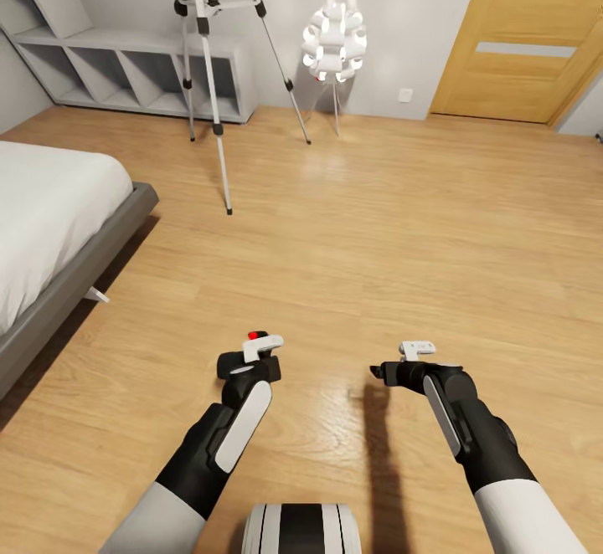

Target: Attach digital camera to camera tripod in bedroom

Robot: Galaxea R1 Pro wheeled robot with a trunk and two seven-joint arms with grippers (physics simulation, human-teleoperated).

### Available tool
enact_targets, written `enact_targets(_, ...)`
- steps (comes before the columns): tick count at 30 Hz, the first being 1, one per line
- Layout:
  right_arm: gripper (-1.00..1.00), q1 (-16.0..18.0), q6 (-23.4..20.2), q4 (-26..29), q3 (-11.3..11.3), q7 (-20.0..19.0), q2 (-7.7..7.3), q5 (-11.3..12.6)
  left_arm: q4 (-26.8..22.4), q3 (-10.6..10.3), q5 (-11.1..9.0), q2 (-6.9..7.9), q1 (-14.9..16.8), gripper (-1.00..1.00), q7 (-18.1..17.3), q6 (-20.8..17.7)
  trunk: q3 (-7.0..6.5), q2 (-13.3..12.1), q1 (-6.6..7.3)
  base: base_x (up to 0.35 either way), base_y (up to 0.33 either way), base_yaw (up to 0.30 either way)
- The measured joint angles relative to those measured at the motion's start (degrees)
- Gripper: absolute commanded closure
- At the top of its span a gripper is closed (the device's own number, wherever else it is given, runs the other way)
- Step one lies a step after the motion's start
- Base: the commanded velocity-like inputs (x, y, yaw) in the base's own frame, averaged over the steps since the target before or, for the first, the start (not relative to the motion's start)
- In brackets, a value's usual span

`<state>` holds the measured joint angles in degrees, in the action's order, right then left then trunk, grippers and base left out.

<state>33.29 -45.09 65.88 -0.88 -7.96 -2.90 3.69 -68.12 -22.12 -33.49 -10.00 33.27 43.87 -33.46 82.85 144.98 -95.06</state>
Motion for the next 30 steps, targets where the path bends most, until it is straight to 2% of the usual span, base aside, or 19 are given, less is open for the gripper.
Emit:
enact_targets(8, -1.0, 0.0, 0.03, 0.04, -0.04, 0.0, 0.04, 0.0, -0.05, -0.27, -0.41, 0.0, 0.0, 1.0, -1.41, -0.04, -1.77, -0.11, 0.21, 0.0, 0.0, 0.0)
enact_targets(9, -1.0, 0.0, 0.02, 0.05, 0.02, 0.0, 0.03, -0.04, -0.09, -0.32, -3.24, 1.0, 0.0, 1.0, -8.18, 0.32, -1.99, -0.12, 0.23, 0.0, 0.0, 0.0)
enact_targets(10, -1.0, 0.0, 0.03, 0.06, 0.04, 0.01, 0.0, -0.06, -0.13, -0.28, -4.46, 2.15, 0.01, 1.0, -13.74, 0.13, -2.22, -0.13, 0.26, 0.0, 0.0, 0.0)
enact_targets(13, -1.0, 0.0, 0.03, 0.06, 0.09, 0.01, -0.08, -0.07, -0.12, -0.26, -6.91, 5.07, 0.0, 1.0, -24.06, 0.07, -2.88, -0.17, 0.33, 0.0, 0.0, 0.0)
enact_targets(14, -1.0, 0.0, 0.03, 0.06, 0.11, 0.0, -0.15, -0.07, -0.09, -0.27, -8.81, 7.55, 0.01, 1.0, -31.56, 0.22, -3.1, -0.19, 0.36, 0.0, 0.0, 0.0)
enact_targets(16, -1.0, 0.0, 0.02, 0.07, 0.13, -0.01, -0.21, -0.08, 0.05, -0.18, -10.4, 10.33, 0.01, 1.0, -39.68, 0.28, -3.55, -0.21, 0.41, 0.0, 0.0, 0.0)
enact_targets(17, -1.0, 0.0, 0.04, 0.07, 0.14, -0.03, -0.24, -0.07, 0.14, -0.23, -12.62, 12.98, 0.02, 1.0, -46.85, 0.46, -3.77, -0.23, 0.44, 0.0, 0.0, 0.0)
enact_targets(19, -1.0, 0.0, 0.07, 0.07, 0.11, -0.02, -0.23, -0.07, 0.65, -0.17, -15.44, 17.57, 0.02, 1.0, -61.11, 1.22, -4.21, -0.25, 0.49, 0.0, 0.0, 0.0)
enact_targets(21, -1.0, 0.0, 0.08, 0.07, 0.1, -0.01, -0.2, -0.08, 1.37, -0.16, -16.54, 19.3, 0.01, 1.0, -66.95, 2.03, -4.65, -0.28, 0.54, 0.0, 0.0, 0.0)
enact_targets(22, -1.0, 0.0, 0.08, 0.07, 0.09, 0.0, -0.17, -0.07, 2.43, -0.13, -17.74, 20.53, 0.01, 1.0, -71.35, 3.03, -4.87, -0.29, 0.57, 0.0, 0.0, 0.0)
enact_targets(24, -1.0, 0.0, 0.08, 0.07, 0.09, 0.0, -0.15, -0.08, 4.38, -0.12, -19.07, 21.7, 0.01, 1.0, -75.78, 4.78, -5.32, -0.32, 0.62, 0.0, 0.0, 0.0)
enact_targets(30, -1.0, 0.0, 0.09, 0.07, 0.14, 0.01, -0.29, -0.08, 7.18, -0.04, -20.85, 22.7, 0.0, 1.0, -79.53, 7.49, -6.65, -0.4, 0.77, 0.0, 0.0, 0.0)
